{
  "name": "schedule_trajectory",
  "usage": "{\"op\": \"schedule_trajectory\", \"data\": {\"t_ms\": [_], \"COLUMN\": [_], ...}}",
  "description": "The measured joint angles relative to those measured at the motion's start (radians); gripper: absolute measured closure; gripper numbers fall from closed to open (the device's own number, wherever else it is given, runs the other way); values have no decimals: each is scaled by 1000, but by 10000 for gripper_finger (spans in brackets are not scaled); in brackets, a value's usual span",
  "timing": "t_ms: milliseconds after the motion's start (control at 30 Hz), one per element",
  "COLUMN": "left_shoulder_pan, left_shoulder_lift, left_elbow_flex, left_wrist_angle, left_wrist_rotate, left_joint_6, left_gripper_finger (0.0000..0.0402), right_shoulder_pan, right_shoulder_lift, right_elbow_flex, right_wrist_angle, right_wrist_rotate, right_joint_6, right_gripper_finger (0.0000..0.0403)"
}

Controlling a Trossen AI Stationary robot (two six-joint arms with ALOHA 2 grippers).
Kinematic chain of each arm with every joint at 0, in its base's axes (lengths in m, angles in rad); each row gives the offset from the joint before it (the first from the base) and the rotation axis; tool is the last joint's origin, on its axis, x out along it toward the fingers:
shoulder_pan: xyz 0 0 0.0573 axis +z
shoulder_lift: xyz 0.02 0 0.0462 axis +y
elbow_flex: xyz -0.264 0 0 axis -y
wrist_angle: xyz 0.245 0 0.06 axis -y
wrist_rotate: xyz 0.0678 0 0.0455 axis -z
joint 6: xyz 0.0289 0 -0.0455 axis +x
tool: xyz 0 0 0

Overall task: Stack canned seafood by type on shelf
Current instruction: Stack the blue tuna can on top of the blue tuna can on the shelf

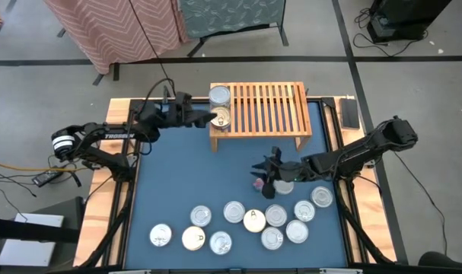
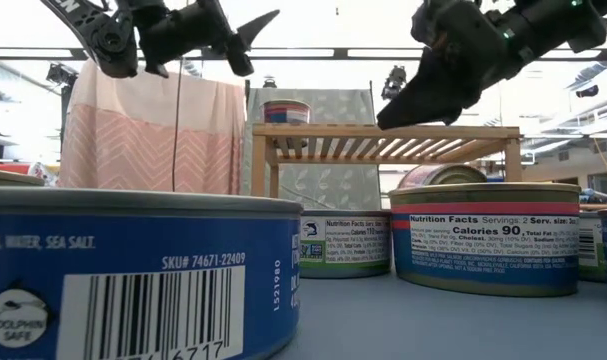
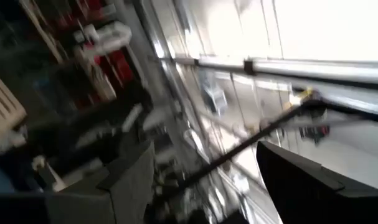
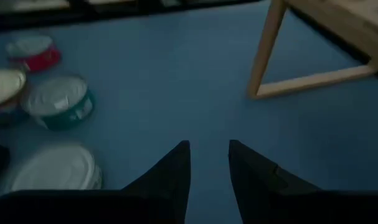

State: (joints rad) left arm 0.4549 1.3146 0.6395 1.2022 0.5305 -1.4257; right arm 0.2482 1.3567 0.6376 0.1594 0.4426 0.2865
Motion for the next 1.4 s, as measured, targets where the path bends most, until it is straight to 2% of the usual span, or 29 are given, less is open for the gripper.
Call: {"op": "schedule_trajectory", "data": {"t_ms": [67,200,333,533,633,933,1067,1233,1400], "left_shoulder_pan": [-13,-42,-58,-62,-63,-51,-51,-51,-49], "left_shoulder_lift": [0,0,1,2,2,1,1,1,1], "left_elbow_flex": [0,0,0,0,0,0,0,0,0], "left_wrist_angle": [-1,-74,-146,-205,-204,-199,-197,-198,-211], "left_wrist_rotate": [31,49,39,45,57,146,165,195,214], "left_joint_6": [-1,5,7,8,8,11,11,12,36], "left_gripper_finger": [117,117,117,117,117,117,117,117,117], "right_shoulder_pan": [5,6,12,21,39,64,73,83,69], "right_shoulder_lift": [-21,-70,-69,-56,-20,131,118,64,91], "right_elbow_flex": [1,75,164,198,198,204,199,209,208], "right_wrist_angle": [-57,-280,-475,-502,-530,-503,-482,-532,-558], "right_wrist_rotate": [-38,-156,-171,-289,-307,-235,-233,-165,-142], "right_joint_6": [-57,-166,-177,-132,-131,-121,-97,-18,11], "right_gripper_finger": [287,265,222,151,127,114,116,116,116]}}
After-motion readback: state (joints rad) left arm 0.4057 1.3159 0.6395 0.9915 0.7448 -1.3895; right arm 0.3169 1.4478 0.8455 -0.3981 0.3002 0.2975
